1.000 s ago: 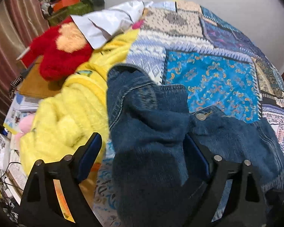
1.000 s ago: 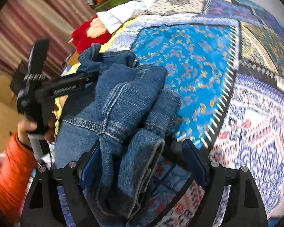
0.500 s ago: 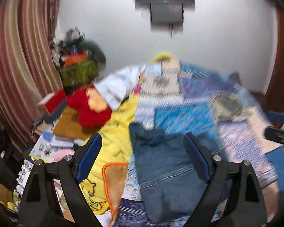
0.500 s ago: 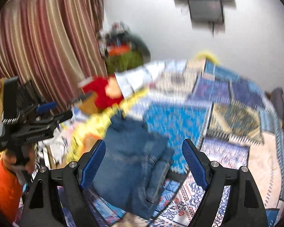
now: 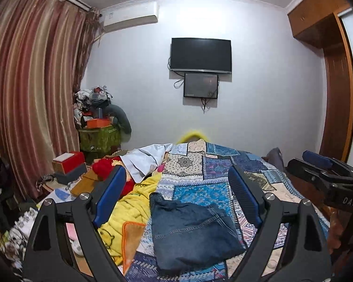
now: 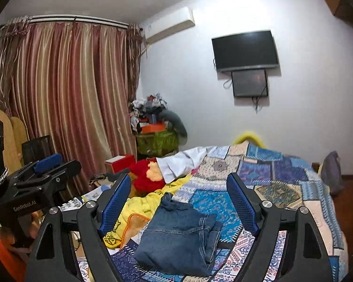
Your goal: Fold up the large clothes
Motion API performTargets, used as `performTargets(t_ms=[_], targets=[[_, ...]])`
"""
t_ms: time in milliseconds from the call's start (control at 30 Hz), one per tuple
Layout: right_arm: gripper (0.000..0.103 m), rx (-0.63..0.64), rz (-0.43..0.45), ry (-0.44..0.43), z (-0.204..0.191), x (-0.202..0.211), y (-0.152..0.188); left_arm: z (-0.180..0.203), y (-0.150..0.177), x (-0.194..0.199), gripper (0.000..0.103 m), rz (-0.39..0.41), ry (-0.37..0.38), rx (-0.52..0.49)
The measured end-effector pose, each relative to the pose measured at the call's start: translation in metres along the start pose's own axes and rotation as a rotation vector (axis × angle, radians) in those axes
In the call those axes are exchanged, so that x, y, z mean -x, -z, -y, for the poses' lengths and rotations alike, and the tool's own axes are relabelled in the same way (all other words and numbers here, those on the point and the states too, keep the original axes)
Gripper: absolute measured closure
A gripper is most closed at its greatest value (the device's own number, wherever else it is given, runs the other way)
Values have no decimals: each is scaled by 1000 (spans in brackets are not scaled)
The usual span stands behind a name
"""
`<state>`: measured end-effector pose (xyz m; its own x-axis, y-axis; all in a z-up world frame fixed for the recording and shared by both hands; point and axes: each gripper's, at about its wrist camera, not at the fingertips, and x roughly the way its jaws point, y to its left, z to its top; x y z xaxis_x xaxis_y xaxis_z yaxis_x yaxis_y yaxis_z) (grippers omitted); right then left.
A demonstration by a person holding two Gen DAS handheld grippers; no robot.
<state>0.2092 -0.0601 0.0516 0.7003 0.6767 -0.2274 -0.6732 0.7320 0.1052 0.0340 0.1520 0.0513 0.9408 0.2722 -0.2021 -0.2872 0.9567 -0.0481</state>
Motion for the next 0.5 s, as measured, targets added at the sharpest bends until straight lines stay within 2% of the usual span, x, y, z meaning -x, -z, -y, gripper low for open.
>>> performTargets(t_ms=[67, 200, 500], targets=[[20, 15, 14, 14, -8, 10, 4, -2, 5, 6, 13, 1, -12, 19], [2, 7, 18, 30, -15, 19, 13, -4, 15, 17, 3, 10, -31, 45], [0, 30, -22, 73, -24, 20, 29, -7, 27, 20, 1, -18, -32, 57]])
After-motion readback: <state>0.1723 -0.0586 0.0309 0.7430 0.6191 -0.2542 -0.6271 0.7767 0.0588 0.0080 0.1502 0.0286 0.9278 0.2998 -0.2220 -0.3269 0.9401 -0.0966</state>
